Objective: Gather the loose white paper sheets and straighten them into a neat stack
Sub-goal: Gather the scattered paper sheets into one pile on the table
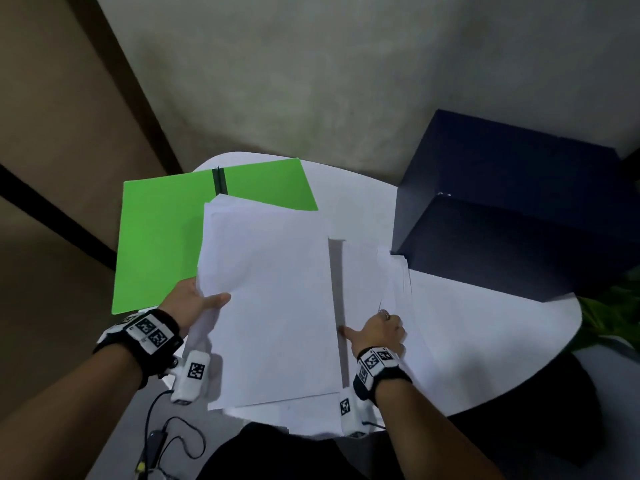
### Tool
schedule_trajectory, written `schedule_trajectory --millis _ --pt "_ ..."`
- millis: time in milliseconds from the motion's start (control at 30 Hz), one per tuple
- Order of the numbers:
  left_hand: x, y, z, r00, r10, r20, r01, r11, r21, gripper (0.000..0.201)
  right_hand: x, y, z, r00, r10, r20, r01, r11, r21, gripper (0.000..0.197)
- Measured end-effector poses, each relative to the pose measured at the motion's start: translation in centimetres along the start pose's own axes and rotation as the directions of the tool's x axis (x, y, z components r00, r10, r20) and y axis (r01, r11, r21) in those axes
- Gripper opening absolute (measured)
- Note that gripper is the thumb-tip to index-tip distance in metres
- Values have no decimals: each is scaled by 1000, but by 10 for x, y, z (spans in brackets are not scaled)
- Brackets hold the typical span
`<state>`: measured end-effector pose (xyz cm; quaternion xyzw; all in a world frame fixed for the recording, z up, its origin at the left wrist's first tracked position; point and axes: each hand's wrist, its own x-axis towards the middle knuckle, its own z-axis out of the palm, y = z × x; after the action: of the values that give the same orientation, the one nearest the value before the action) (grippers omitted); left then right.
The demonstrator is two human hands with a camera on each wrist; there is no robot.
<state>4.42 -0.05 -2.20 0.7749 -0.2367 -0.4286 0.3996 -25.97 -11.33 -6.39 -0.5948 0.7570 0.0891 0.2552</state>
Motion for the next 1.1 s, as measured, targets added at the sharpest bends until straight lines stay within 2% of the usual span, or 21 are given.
schedule_trajectory --millis 67,133,167,233,300,367,433,500,567,700,733,833,933,967,1033,1100 --pt "-9 11 3 1000 -17 -6 16 999 -49 37 1 -6 -1 1000 2 23 -3 998 59 94" --pt "-22 27 3 1000 -10 3 10 994 -111 39 0 -14 -3 999 4 51 -10 993 121 82" --pt "-24 31 1 1000 -6 9 7 992 -123 32 -1 -18 -6 997 5 72 -17 987 158 76" --pt "-13 17 -10 999 -14 44 20 989 -145 5 -1 -25 -10 995 -7 103 -13 981 193 69" --pt "-4 11 -16 999 -18 44 25 986 -164 30 6 -21 -15 996 -36 76 20 981 192 64" --pt "-2 13 -19 998 -19 54 28 987 -156 36 14 -10 -20 999 -52 -7 52 986 158 59" --pt "-1 14 -18 997 -19 68 28 992 -125 32 19 1 -21 999 -13 -51 17 998 63 69" --pt "2 11 -17 996 -27 84 38 991 -131 32 19 7 -18 999 29 -35 -29 999 -19 91" --pt "3 8 -18 995 -36 93 49 988 -143 36 23 7 -12 999 31 -24 -32 999 -43 102" --pt "2 7 -17 994 -47 98 63 984 -167 35 34 6 -18 998 54 38 -61 978 199 117" --pt "1 8 -16 995 -46 92 61 984 -165 35 36 6 -21 998 49 42 -58 966 253 112" --pt "2 5 -15 997 -26 71 34 994 -107 35 27 6 -34 1000 -10 -21 15 962 272 74" --pt "6 -2 -7 996 -38 78 34 998 53 27 8 7 -59 985 -116 -129 148 950 275 53" --pt "5 -4 -3 996 -43 79 32 990 137 23 1 6 -74 967 -162 -195 208 947 245 46" --pt "2 -7 5 996 -62 60 47 971 235 16 -13 2 -109 901 -243 -360 329 923 199 33" --pt "-2 -8 12 996 -82 21 73 962 264 17 -28 -4 -149 796 -292 -530 449 873 193 24"
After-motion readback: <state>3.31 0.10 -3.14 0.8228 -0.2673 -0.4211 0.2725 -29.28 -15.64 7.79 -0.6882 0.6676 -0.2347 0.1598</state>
